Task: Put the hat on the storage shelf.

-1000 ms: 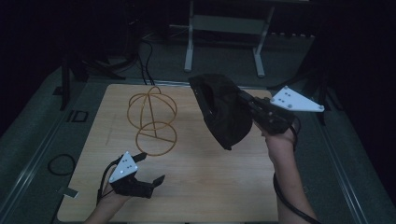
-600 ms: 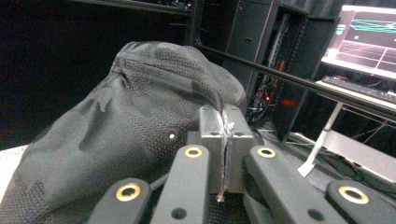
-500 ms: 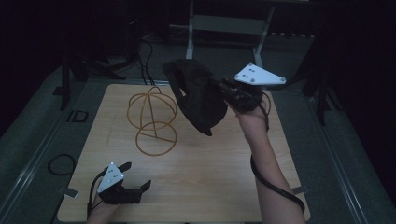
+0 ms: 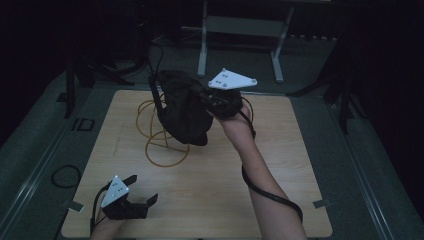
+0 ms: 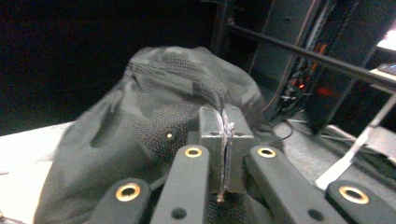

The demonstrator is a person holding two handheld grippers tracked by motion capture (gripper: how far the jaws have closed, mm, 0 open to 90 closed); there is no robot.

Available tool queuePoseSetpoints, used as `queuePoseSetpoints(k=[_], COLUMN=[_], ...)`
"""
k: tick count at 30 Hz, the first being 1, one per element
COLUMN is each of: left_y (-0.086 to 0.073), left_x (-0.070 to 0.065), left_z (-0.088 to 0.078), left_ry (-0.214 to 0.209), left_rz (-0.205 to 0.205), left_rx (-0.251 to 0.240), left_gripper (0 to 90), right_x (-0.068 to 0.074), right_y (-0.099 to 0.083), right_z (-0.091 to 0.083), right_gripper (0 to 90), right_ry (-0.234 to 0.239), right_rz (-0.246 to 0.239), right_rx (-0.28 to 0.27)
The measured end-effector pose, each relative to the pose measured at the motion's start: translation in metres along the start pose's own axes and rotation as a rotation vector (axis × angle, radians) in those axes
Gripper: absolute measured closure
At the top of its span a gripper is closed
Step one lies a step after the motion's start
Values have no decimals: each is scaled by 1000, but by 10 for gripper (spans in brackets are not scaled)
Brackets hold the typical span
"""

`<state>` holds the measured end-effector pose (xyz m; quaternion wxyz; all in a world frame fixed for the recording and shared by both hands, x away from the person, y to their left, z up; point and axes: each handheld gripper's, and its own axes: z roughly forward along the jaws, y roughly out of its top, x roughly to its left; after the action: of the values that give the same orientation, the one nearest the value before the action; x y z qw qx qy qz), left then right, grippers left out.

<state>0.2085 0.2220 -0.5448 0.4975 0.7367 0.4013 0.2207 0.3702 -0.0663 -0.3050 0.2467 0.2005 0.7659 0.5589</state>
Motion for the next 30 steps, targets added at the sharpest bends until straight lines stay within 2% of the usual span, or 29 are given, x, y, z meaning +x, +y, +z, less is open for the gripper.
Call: queuePoseSetpoints(k=[8, 16, 19, 24, 27, 30], left_y=[-3, -3, -4, -4, -4, -5], left_x=[4, 6, 6, 5, 6, 7], left_z=[2, 0, 1, 1, 0, 0], left_ry=[-3, -10, -14, -11, -14, -17], left_rz=[-12, -24, -29, -12, -23, -28], left_rx=[11, 1, 2, 3, -4, 2], left_gripper=[16, 16, 16, 16, 16, 16], right_x=[15, 25, 29, 32, 32, 34], right_y=[-6, -10, -11, -13, -15, -17], right_z=[26, 53, 63, 77, 82, 85], right_gripper=[889, 889, 888, 888, 888, 875], right_ry=[59, 89, 94, 92, 95, 90], right_rz=[15, 8, -3, 4, 12, -1], right_rx=[34, 77, 98, 124, 131, 136])
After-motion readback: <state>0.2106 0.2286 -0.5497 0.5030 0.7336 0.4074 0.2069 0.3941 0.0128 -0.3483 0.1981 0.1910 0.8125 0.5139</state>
